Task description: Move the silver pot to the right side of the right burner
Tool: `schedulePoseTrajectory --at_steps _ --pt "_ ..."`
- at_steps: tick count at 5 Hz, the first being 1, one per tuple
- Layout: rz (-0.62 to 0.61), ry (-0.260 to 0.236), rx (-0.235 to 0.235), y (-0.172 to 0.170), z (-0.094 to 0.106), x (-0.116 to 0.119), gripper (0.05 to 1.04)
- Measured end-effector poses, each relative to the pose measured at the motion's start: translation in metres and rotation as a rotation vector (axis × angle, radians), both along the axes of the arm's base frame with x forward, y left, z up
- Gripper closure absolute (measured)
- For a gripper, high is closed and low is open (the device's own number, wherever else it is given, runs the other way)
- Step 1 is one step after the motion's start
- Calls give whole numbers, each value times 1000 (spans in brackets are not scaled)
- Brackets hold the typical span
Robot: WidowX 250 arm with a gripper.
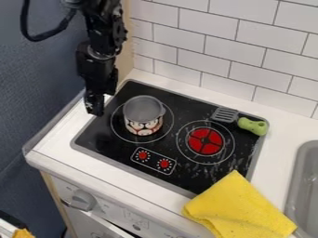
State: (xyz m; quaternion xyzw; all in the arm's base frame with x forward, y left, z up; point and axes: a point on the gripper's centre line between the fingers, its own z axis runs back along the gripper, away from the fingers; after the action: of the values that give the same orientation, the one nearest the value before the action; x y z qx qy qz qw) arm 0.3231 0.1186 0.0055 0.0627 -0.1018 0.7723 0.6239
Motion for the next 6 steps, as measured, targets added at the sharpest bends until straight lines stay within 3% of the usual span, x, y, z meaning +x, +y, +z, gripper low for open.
schedulePoseTrajectory --at_steps 1,3,4,5,6 --pt "-20 -8 -3 -13 -3 6 85" --pt "-45 28 -25 -46 -15 6 85" --pt "-57 49 -13 -66 -19 0 85" --pt "-57 59 -32 -87 -23 -7 83" --pt "-43 47 -24 -113 -24 -9 83"
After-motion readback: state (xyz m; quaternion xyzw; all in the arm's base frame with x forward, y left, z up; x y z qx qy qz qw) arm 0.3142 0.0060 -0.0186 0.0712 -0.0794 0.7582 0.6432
